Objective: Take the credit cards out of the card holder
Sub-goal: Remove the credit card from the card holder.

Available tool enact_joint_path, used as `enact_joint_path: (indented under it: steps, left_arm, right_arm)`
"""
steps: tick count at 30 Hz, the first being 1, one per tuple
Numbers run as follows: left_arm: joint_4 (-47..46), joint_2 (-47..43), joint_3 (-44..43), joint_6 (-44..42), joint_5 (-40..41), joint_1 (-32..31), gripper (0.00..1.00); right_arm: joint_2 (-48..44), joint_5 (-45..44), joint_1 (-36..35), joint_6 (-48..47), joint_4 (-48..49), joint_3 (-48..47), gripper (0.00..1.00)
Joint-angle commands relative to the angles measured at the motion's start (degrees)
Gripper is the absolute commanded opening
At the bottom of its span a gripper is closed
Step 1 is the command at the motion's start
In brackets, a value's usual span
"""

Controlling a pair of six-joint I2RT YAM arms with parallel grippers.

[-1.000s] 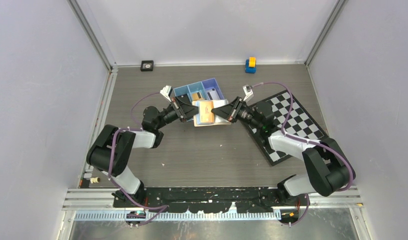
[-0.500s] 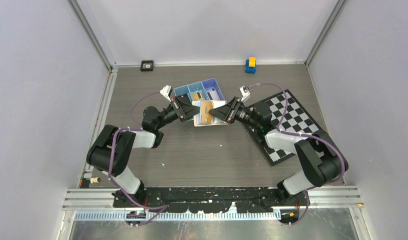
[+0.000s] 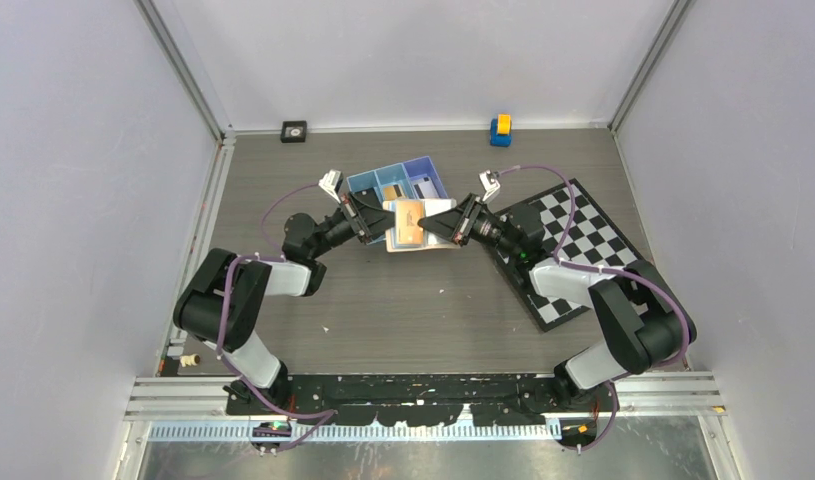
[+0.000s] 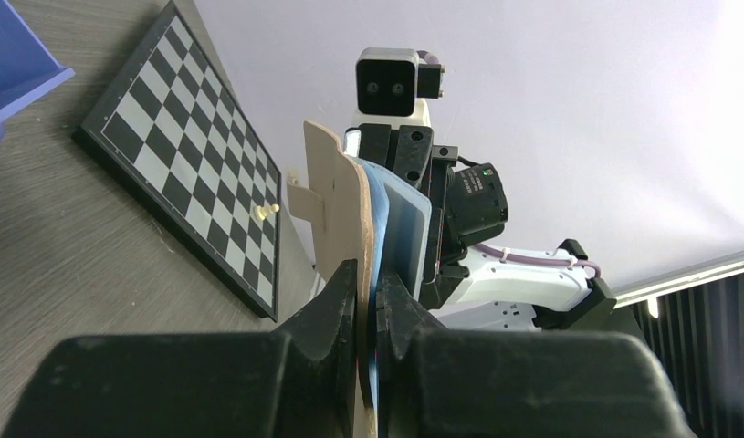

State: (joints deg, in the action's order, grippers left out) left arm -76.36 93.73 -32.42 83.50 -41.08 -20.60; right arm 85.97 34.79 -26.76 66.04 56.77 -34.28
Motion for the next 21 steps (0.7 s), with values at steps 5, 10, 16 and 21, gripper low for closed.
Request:
enact_joint_path:
  steps: [5,10,16,21]
  left_arm:
    - [-4.9,-2.0,1.1,-0.6,0.2,0.2,0.22]
    - [-4.9,-2.4,1.4,-0.9,0.5,0.2,0.32]
    - [-5.6,-1.8,1.3,-0.1,0.3,0.3,0.38]
    - [-5.6,-4.3,3.2,-1.0,2.0,1.2,0.39]
  right_arm:
    - [-3.6,-3.4,0.3,-3.7,-4.8,-0.4,0.01]
    - [-2.3,-3.0,1.0,-1.5,-2.5,0.0,0.01]
    - [0.2,-2.0,2.3,1.9,2.0,0.5,0.01]
    - [0.6,-2.1,3.1,2.9,2.4,0.8,0.01]
